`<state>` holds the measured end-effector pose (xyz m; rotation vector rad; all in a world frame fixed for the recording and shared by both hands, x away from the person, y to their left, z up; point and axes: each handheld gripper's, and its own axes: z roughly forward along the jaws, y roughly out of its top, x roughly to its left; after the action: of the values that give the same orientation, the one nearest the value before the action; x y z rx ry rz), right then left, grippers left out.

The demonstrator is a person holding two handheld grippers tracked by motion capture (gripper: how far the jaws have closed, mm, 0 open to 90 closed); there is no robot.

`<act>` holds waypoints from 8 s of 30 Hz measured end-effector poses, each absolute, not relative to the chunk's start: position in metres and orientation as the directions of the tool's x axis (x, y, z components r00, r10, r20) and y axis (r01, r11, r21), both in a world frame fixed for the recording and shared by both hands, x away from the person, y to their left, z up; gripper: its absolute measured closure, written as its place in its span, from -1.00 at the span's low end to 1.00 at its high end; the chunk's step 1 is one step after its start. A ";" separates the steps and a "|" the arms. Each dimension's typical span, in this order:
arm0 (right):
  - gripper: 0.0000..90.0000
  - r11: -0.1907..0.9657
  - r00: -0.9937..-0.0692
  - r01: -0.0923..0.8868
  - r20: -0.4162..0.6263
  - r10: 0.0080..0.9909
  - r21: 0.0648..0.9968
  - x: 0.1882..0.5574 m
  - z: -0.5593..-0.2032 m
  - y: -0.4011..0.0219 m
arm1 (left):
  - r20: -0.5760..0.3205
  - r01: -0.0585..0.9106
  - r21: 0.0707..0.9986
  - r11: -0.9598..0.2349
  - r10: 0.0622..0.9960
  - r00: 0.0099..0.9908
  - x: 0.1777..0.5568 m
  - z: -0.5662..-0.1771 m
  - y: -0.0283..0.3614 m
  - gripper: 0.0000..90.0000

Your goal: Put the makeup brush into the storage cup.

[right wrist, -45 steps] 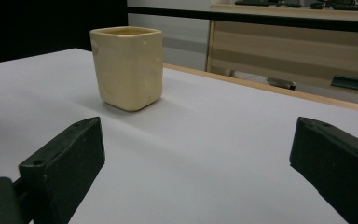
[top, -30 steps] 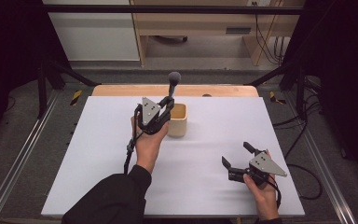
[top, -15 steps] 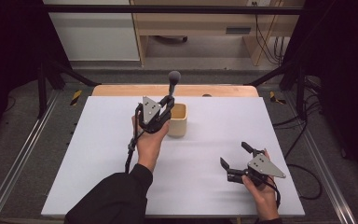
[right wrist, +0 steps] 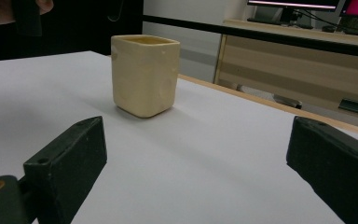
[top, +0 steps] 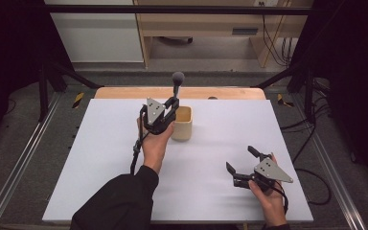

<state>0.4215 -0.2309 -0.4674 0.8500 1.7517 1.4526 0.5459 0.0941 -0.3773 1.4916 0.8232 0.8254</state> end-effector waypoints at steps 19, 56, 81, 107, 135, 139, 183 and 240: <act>-0.88 0.165 -0.546 0.065 -0.103 0.832 0.984 0.422 -0.468 -0.232 | 0.013 0.041 0.998 -0.040 0.860 0.510 0.554 -0.385 0.088 0.65; -0.88 0.173 -0.557 0.077 -0.101 0.824 0.982 0.423 -0.469 -0.231 | -0.010 0.063 0.998 -0.027 0.849 0.528 0.565 -0.397 0.083 0.65; -0.88 0.176 -0.564 0.079 -0.101 0.820 0.981 0.423 -0.470 -0.230 | 0.004 0.075 0.996 -0.052 0.849 0.529 0.564 -0.408 0.082 0.65; -0.88 0.173 -0.561 0.085 -0.096 0.822 0.981 0.424 -0.471 -0.229 | 0.033 0.068 0.994 -0.081 0.848 0.528 0.558 -0.416 0.080 0.65; -0.88 0.164 -0.565 0.091 -0.085 0.820 0.982 0.425 -0.471 -0.230 | 0.034 0.054 0.996 -0.077 0.828 0.560 0.545 -0.411 0.089 0.11; -0.89 0.164 -0.566 0.092 -0.084 0.820 0.982 0.424 -0.471 -0.229 | 0.029 0.059 0.995 -0.077 0.816 0.577 0.537 -0.406 0.095 -0.11; -0.90 0.151 -0.567 0.100 -0.068 0.821 0.984 0.424 -0.471 -0.230 | -0.032 0.155 0.983 -0.101 0.732 0.681 0.530 -0.409 0.102 -0.97; -0.90 0.136 -0.579 0.132 -0.035 0.814 0.982 0.424 -0.470 -0.231 | 0.024 0.122 0.976 -0.181 0.644 0.765 0.495 -0.414 0.129 -0.96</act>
<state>0.4235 -0.2307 -0.4699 0.9089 1.8260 1.4850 0.4948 0.1289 -0.4140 1.7158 0.6074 0.5205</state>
